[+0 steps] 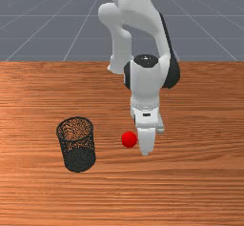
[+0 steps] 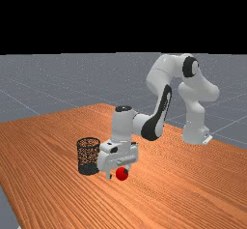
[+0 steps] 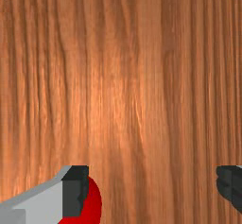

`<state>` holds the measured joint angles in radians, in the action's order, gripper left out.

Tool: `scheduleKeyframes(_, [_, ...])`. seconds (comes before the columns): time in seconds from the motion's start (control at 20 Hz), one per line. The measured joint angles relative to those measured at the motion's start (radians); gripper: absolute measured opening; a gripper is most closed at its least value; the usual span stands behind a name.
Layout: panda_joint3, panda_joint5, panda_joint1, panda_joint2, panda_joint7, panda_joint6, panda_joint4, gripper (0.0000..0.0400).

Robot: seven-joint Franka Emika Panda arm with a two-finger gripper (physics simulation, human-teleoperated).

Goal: Put the ball into the container

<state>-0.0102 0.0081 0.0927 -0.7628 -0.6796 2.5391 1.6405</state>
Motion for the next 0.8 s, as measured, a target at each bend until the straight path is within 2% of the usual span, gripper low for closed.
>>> scheduleKeyframes(0.05, [0.028,-0.027,0.024,0.033,0.028,0.038,0.036,0.04])
scheduleKeyframes(0.2, [0.027,-0.026,0.023,0.101,0.026,-0.034,0.037,0.04])
scheduleKeyframes(0.3, [0.046,-0.049,0.026,0.104,0.024,-0.069,0.018,0.04])
scheduleKeyframes(0.4, [0.026,-0.022,0.001,0.059,0.0,-0.058,-0.011,0.04])
scheduleKeyframes(0.45, [0.027,-0.022,0.001,0.032,0.0,-0.03,-0.014,0.04])
scheduleKeyframes(0.5, [0.046,-0.042,0.018,0.064,0.022,0.025,0.071,0.04])
scheduleKeyframes(0.65, [0.036,-0.033,0.015,0.145,0.017,0.114,0.23,0.04])
scheduleKeyframes(0.8, [0.029,-0.032,0.011,0.18,0.001,0.089,0.259,0.04])
